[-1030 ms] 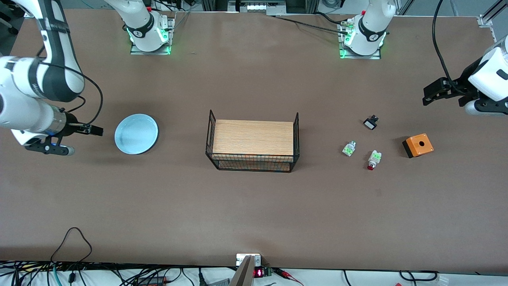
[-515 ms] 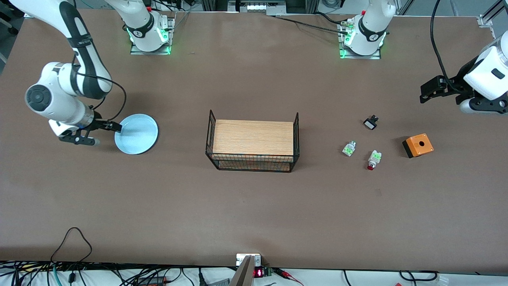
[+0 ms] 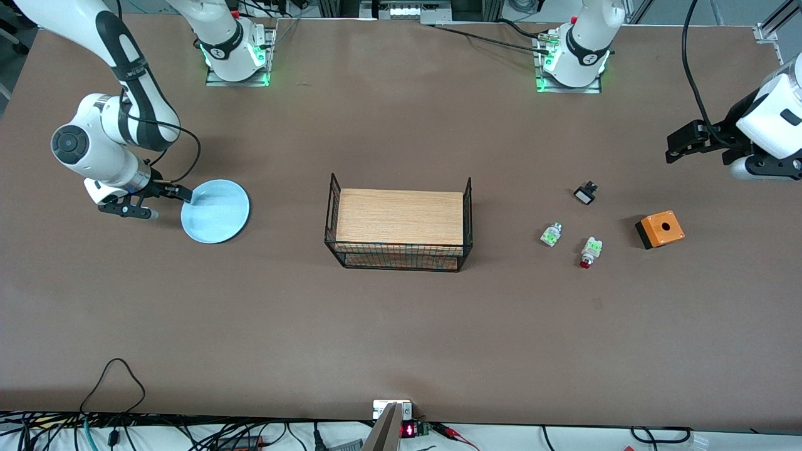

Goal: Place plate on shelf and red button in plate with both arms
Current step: 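Lower the right gripper to the plate rim and grasp it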

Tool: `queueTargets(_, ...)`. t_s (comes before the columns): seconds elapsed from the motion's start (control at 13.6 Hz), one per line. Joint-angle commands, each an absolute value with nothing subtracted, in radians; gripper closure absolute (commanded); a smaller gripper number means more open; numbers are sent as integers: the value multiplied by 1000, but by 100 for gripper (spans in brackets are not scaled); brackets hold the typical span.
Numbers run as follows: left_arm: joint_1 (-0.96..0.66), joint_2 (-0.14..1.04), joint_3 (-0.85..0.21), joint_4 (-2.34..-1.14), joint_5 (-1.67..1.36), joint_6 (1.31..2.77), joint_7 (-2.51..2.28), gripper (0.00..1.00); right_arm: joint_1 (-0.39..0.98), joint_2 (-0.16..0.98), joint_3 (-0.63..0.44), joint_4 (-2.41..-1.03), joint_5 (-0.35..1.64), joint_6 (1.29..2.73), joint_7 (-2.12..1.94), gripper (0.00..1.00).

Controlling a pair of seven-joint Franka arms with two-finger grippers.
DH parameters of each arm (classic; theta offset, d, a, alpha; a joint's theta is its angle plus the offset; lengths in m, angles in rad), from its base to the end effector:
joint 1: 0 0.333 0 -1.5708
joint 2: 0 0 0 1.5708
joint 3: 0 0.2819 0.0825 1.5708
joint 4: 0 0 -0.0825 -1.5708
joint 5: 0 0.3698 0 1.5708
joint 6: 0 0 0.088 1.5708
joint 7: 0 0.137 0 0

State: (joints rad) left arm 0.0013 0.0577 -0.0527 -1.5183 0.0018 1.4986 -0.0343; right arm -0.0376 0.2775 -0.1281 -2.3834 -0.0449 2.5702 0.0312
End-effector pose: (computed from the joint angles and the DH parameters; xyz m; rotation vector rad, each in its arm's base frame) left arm 0.5453 -0.0271 0.5469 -3.1371 0.0268 0.1213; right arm 0.4692 -0.0827 0.1485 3.0774 -0.2386 -0.1433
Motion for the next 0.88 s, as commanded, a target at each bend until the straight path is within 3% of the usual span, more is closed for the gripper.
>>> queueTargets(0.0, 9, 51, -52, -1506, 20, 1474, -23, 0, -51, 296, -120, -2387, -49, 2600, 18, 18)
queueTargets(0.07, 17, 49, -51, -1506, 20, 1473, -18, 0, -51, 296, -120, -2387, -49, 2600, 21, 19)
queueTargets(0.22, 23, 49, -51, -1506, 20, 1471, -15, 0, -49, 301, -118, -2387, -46, 2599, 34, 37)
queueTargets(0.37, 25, 48, -51, -1505, 20, 1471, -17, 0, -46, 301, -117, -2387, -46, 2592, 34, 63)
queueTargets(0.44, 25, 48, -51, -1503, 20, 1473, -17, 0, -46, 301, -117, -2387, -46, 2591, 23, 87)
queueTargets(0.52, 25, 48, -51, -1503, 20, 1473, -17, 0, -45, 301, -117, -2387, -46, 2591, 23, 100)
queueTargets(0.81, 38, 43, -49, -1503, 20, 1471, -14, 0, -41, 316, -115, -2384, -44, 2589, 38, 100)
